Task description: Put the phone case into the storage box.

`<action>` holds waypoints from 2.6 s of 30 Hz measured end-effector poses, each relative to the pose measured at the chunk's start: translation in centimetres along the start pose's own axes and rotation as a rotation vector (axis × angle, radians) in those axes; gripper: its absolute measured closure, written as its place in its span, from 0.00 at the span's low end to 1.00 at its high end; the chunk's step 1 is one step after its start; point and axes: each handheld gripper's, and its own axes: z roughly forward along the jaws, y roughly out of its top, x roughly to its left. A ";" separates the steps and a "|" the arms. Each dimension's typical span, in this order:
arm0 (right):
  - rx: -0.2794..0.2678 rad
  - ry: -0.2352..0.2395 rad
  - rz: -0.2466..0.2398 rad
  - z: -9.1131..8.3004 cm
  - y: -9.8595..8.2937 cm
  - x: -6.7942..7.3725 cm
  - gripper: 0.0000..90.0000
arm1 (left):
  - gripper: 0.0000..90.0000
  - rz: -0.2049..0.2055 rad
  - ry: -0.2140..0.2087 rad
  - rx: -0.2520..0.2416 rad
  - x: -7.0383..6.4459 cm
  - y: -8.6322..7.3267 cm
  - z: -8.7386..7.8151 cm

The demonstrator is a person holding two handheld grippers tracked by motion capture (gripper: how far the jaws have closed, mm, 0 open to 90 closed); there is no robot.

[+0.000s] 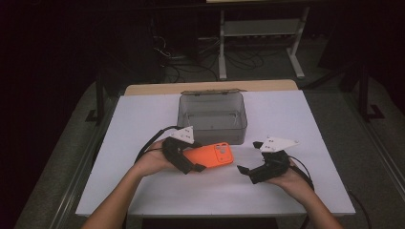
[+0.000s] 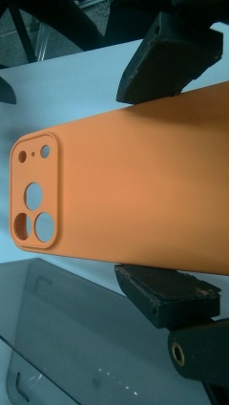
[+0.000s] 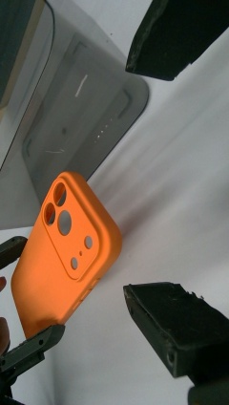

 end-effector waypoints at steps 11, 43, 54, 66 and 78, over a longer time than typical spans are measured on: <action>-0.008 0.032 0.010 1.7 1.3 0.4 0.00 | 0.18 -0.014 0.006 -0.005 0.3 -0.2 -0.3; -0.025 0.011 -0.106 4.6 2.5 1.7 0.00 | 0.18 -0.038 0.031 0.000 0.9 -0.6 -0.7; 0.004 -0.024 -0.176 4.8 2.2 2.2 0.00 | 0.18 -0.042 0.032 0.001 0.9 -0.6 -0.7; 0.028 -0.088 -0.285 5.2 1.9 2.8 0.00 | 0.18 -0.041 0.032 0.003 0.9 -0.7 -0.7; 0.050 -0.153 -0.389 5.6 1.6 3.3 0.00 | 0.18 -0.043 0.031 0.005 0.9 -0.7 -0.6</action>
